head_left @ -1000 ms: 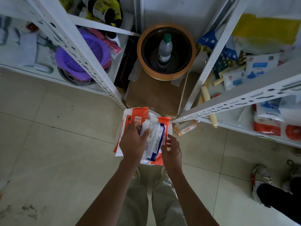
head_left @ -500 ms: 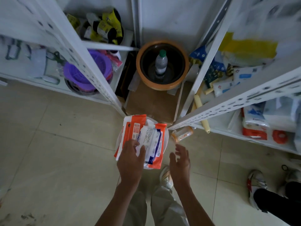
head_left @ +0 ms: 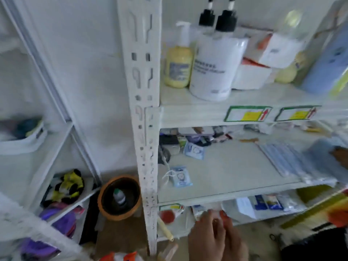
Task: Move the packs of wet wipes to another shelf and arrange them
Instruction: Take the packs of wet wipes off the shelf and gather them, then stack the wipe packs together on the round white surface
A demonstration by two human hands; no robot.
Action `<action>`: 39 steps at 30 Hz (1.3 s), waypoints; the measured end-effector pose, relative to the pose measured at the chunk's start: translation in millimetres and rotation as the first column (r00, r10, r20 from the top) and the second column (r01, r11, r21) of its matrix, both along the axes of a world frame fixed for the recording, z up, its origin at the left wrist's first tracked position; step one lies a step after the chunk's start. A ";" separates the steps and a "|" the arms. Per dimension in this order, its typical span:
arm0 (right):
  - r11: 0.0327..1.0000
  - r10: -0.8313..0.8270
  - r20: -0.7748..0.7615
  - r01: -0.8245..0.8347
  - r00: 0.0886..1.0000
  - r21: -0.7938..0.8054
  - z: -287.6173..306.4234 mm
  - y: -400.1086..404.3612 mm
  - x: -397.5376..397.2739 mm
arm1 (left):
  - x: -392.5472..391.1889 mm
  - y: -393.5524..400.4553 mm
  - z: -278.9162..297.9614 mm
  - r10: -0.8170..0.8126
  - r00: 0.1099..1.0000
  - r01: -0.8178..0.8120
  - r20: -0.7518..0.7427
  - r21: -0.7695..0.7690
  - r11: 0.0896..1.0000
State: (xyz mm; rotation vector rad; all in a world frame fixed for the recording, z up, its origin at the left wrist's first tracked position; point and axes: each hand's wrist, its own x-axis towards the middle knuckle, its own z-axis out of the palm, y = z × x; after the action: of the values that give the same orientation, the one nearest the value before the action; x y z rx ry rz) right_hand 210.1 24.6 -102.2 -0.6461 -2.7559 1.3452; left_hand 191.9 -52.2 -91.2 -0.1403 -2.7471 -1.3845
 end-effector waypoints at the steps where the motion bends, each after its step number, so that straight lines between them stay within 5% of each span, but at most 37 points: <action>1: 0.989 -0.127 -0.119 0.135 0.985 0.060 6.5 23.1 -16.8 | -15.8 2.4 12.8 0.082 0.996 -0.082 -0.015 0.015 0.997; 3: 0.992 -0.107 -0.230 0.119 0.967 0.038 28.9 66.4 -52.4 | -51.8 8.0 23.8 0.183 0.981 -0.186 -0.058 -0.051 0.981; 8: 0.967 0.190 -0.183 -0.153 0.965 0.202 67.9 76.3 -191.1 | -134.1 7.2 13.9 0.371 0.928 -0.312 0.022 -0.495 0.811; 14: 0.736 0.553 0.042 -0.512 0.832 0.443 44.5 52.5 -311.8 | -165.5 24.5 -5.5 0.356 0.934 -0.208 0.027 -0.770 0.603; 18: 0.612 0.553 0.187 -0.548 0.812 0.571 13.7 54.3 -320.6 | -180.7 20.4 8.3 0.368 0.929 -0.187 0.039 -0.809 0.558; 22: 0.731 0.467 0.213 -0.510 0.858 0.453 20.1 63.5 -289.0 | -181.5 23.6 32.1 0.325 0.943 -0.092 0.073 -0.880 0.466; 25: 0.916 0.395 0.133 -0.400 0.909 0.014 43.5 71.3 -228.2 | -156.7 20.7 54.0 0.381 0.920 -0.190 0.090 -0.747 0.636; 29: 0.815 0.419 -0.036 -0.393 0.907 -0.425 55.1 55.6 -124.9 | -77.2 14.7 65.1 0.521 0.812 -0.492 0.263 -0.172 0.853; 32: 0.750 0.374 -0.063 -0.342 0.925 -0.566 24.7 26.6 -57.0 | 1.3 2.3 42.5 0.478 0.741 -0.619 0.472 0.204 0.758; 36: 0.775 0.502 0.239 -0.310 0.831 -0.551 -49.7 -15.9 10.1 | 84.0 -51.9 -8.3 0.411 0.561 -0.783 0.719 0.300 0.545; 39: 0.788 0.557 0.372 -0.330 0.743 -0.519 -81.4 -58.6 43.0 | 123.5 -108.1 -45.7 0.277 0.534 -0.761 0.799 0.311 0.569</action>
State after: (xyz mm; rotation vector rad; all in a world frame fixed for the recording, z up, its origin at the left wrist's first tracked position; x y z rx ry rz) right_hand 253.1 -34.0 -183.6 -0.3640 -3.2017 2.2222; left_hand 315.4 -160.3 -136.8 1.4553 -2.0562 -2.3080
